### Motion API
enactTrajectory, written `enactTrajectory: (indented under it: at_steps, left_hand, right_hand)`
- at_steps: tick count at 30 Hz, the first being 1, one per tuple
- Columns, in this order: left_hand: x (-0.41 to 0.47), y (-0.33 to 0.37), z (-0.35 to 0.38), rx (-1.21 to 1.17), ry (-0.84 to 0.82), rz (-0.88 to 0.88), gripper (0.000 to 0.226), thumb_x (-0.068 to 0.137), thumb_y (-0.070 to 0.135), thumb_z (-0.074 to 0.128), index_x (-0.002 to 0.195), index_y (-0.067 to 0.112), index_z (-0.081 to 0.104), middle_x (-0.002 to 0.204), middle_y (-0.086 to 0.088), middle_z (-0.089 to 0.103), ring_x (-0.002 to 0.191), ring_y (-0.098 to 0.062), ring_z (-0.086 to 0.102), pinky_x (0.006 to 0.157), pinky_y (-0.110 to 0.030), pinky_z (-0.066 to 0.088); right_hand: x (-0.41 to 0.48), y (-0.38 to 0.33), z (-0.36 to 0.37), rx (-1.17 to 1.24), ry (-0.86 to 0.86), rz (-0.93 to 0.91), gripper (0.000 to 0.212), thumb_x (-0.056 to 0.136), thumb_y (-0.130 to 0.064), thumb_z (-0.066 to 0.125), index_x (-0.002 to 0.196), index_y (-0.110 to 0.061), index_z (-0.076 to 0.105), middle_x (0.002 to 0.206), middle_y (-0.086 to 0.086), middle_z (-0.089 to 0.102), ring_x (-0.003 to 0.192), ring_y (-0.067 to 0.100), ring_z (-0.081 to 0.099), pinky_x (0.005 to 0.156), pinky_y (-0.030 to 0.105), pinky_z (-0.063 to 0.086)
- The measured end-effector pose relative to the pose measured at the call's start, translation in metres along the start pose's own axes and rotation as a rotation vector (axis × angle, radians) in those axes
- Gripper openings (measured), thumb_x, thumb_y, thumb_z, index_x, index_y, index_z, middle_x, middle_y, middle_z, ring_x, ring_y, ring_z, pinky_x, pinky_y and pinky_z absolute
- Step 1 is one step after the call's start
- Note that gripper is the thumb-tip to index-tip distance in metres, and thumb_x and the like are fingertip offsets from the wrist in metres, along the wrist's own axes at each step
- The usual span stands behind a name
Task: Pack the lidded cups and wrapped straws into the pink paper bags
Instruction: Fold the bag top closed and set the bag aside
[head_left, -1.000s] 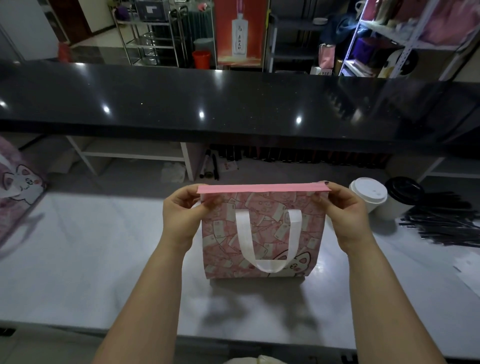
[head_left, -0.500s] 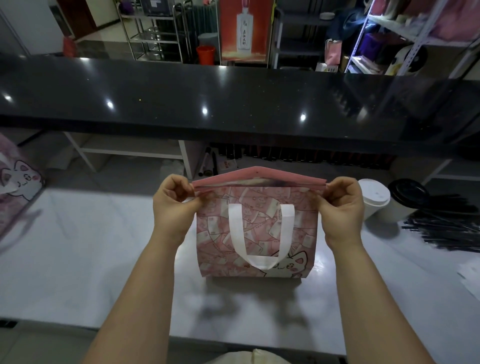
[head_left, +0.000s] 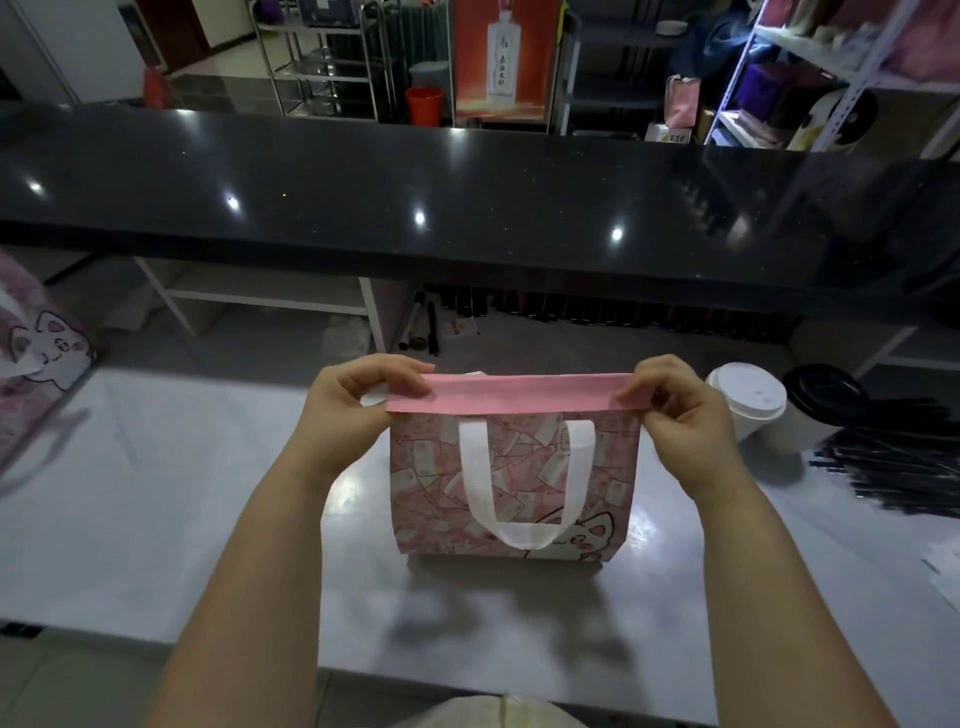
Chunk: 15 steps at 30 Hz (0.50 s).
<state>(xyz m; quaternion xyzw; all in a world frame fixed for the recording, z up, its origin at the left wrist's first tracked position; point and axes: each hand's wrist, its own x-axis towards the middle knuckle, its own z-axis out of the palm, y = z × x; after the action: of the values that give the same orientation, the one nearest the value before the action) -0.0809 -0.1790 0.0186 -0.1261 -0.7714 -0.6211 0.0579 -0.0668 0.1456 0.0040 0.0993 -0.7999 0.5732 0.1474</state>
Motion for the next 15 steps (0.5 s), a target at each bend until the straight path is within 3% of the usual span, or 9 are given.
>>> enactTrajectory:
  at_steps: [6,9,11,12,15]
  left_hand:
    - [-0.004,0.001,-0.015,0.381,0.054,0.066,0.037,0.076,0.005,0.079,0.081,0.041,0.074,0.104,0.033,0.066,0.105,0.010,0.058,0.083,-0.001,0.041]
    - [-0.009,-0.001,-0.016,0.413,0.056,0.033,0.027,0.079,0.016,0.077,0.084,0.042,0.073,0.106,0.036,0.063,0.108,0.014,0.054,0.082,-0.008,0.038]
    - [-0.009,0.003,-0.009,0.412,0.099,0.048,0.008,0.079,0.033,0.076,0.080,0.038,0.071,0.102,0.034,0.064,0.104,0.014,0.055,0.082,-0.013,0.039]
    - [-0.007,0.007,-0.003,0.438,0.127,0.087,0.010,0.076,0.043,0.075,0.077,0.034,0.070,0.099,0.029,0.066,0.101,0.010,0.057,0.082,-0.016,0.042]
    - [-0.001,0.017,0.019,0.601,0.137,0.242,0.031,0.071,0.050,0.076,0.083,0.023,0.068,0.089,0.015,0.067,0.086,-0.004,0.061,0.082,-0.032,0.052]
  right_hand:
    - [0.000,0.000,-0.011,-0.115,-0.050,0.015,0.044,0.084,0.014,0.061,0.086,-0.028,0.070,0.095,-0.011,0.062,0.095,0.007,0.062,0.079,0.021,0.056]
    - [0.001,-0.005,-0.020,-0.108,-0.142,0.055,0.035,0.081,-0.003,0.073,0.091,-0.036,0.072,0.106,-0.017,0.062,0.105,0.010,0.061,0.085,0.023,0.055]
    - [0.002,-0.014,-0.020,-0.139,-0.089,0.058,0.015,0.078,-0.026,0.075,0.089,-0.036,0.072,0.107,-0.018,0.063,0.107,0.009,0.060,0.086,0.030,0.055]
    - [0.003,-0.019,-0.017,-0.187,-0.036,0.037,0.013,0.076,-0.034,0.074,0.088,-0.034,0.071,0.104,-0.017,0.063,0.105,0.008,0.059,0.086,0.033,0.055]
    - [0.006,-0.035,-0.001,-0.351,0.024,-0.053,0.035,0.076,-0.026,0.078,0.106,-0.031,0.062,0.098,-0.017,0.061,0.099,0.011,0.058,0.088,0.040,0.052]
